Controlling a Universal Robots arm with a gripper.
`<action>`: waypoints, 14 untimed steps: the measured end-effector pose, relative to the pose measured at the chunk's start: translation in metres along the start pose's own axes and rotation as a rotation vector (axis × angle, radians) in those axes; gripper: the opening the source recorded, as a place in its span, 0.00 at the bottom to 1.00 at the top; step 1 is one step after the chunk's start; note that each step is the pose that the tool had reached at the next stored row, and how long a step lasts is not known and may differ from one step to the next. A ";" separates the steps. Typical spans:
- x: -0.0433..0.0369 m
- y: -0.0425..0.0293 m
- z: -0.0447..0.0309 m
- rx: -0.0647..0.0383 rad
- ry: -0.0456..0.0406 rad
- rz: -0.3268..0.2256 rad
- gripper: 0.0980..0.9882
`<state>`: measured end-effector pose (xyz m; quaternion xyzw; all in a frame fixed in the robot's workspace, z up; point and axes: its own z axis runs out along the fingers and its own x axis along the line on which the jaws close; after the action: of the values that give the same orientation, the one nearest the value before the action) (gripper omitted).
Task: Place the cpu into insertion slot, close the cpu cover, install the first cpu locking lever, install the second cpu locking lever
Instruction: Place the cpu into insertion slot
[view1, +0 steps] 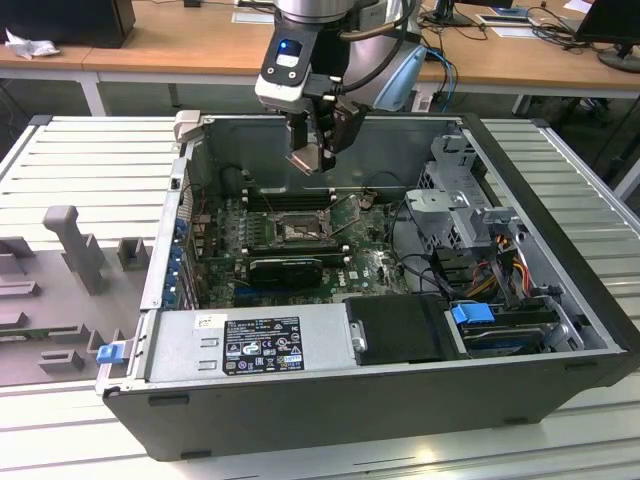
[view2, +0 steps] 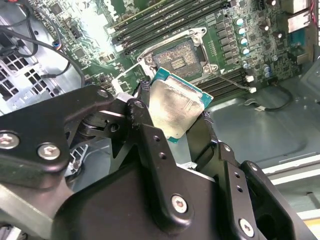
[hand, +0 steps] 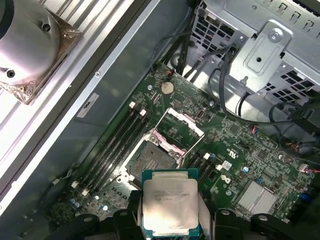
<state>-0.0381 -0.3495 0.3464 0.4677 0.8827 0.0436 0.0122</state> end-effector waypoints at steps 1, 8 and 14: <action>0.0000 0.0000 0.0000 0.000 -0.0006 0.006 0.49; 0.0000 0.0000 0.0003 -0.002 -0.0088 0.099 0.49; 0.0000 0.0000 0.0007 -0.003 -0.0155 0.175 0.49</action>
<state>-0.0380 -0.3495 0.3457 0.5432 0.8384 0.0424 0.0160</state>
